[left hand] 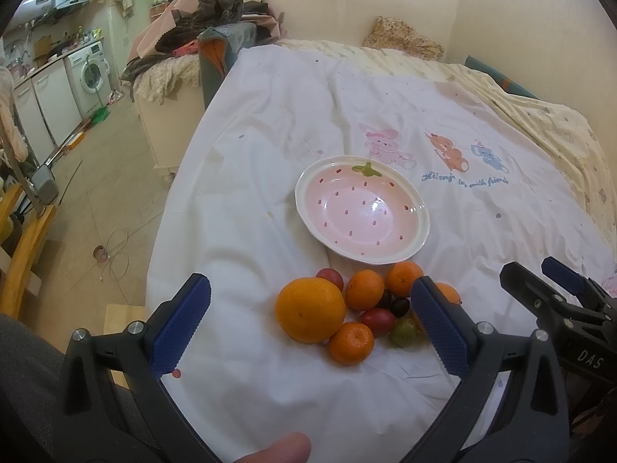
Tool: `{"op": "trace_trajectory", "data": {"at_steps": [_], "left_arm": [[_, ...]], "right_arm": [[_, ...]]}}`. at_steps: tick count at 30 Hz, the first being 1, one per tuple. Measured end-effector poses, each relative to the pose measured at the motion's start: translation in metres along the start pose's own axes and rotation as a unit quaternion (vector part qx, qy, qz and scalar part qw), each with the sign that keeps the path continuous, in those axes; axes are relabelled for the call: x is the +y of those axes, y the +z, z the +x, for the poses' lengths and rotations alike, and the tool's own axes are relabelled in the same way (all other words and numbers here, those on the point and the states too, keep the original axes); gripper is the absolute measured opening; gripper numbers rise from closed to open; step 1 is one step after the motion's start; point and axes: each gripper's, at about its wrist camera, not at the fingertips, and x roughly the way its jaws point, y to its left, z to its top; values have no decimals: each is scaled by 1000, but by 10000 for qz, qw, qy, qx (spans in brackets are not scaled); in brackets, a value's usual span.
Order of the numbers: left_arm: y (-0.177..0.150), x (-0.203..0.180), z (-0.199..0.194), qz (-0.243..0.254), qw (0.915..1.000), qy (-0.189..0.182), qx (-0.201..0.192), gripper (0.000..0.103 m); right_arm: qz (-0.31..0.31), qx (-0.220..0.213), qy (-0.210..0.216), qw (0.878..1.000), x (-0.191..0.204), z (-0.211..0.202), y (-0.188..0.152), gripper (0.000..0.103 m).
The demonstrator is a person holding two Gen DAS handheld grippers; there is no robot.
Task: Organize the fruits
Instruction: 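Grasp the large orange in the fruit pile with the right tool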
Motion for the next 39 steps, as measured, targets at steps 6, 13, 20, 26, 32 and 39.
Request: {"op": "trace_trajectory", "data": {"at_steps": [6,13,20,26,32,39], "left_arm": [[1,11,2,-210,9995,217,39,102],[1,19,8,-461,9984,288,184,102],[-1,27,16,-618,9967,317,409,102],[-3,30,19,-697,9958,321,490,102],[-5,29,25,-650,9953,361,627,102],[-5,31,28,-769,9938,223,769,102]], "right_arm": [[613,687,-79,9957,-28,27,0,103],[1787,2035,613,9607,-64,80,-21,91],[1504,2394,612,9572,-41,111,-25,83],[1421,2572,703,9533,-36,126,-29,73],[1516,2614,839,9495,-40,122,-28,62],[1435,2449,989,9538,-45,88,-7,62]]}}
